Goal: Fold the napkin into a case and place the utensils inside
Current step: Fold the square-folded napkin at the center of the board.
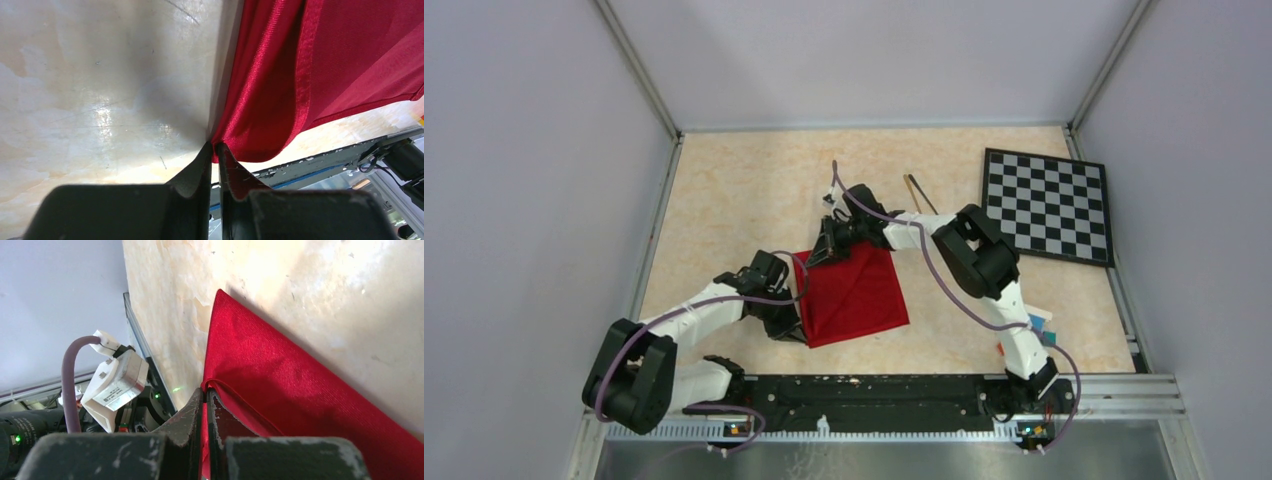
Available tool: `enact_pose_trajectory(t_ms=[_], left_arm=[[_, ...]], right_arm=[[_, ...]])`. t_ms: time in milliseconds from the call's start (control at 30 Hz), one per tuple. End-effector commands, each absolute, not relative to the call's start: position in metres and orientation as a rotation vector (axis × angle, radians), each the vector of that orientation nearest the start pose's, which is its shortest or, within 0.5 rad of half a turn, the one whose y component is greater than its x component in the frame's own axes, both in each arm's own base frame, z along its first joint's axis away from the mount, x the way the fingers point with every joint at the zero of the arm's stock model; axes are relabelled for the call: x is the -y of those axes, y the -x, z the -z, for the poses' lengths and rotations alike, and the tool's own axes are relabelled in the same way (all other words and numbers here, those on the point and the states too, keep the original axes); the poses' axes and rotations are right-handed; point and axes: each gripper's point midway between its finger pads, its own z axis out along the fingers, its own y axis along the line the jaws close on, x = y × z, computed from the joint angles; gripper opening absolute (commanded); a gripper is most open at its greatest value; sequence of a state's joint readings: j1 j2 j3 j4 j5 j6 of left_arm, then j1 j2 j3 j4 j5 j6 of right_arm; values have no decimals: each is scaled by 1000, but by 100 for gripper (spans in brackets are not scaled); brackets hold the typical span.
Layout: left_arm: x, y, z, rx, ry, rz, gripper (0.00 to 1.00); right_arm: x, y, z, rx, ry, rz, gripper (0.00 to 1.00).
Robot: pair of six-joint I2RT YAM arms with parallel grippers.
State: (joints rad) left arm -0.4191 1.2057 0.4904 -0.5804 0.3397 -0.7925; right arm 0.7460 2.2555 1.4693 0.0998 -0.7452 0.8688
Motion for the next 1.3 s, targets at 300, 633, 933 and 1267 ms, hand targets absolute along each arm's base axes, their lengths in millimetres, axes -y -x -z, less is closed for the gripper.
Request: enact_pose_trajectory(t_ms=[300,633,933,1267], left_arm=[[164,-146,-25,-2957,467,724,13],[164,-144,-24,-2961,466,718,13],[164,-143,-26,-2956,465,723,10],[160,-141,-58,-2924,496,717,35]], right_arm=[[-492,-302,-70,-2496,397,-1667,0],[-498,-312,-64,-2503,390,-1652,0],[-500,-316,-59,-2512,374,-1640,0],[-486,-315,-96,-2515,469,-1532,37]])
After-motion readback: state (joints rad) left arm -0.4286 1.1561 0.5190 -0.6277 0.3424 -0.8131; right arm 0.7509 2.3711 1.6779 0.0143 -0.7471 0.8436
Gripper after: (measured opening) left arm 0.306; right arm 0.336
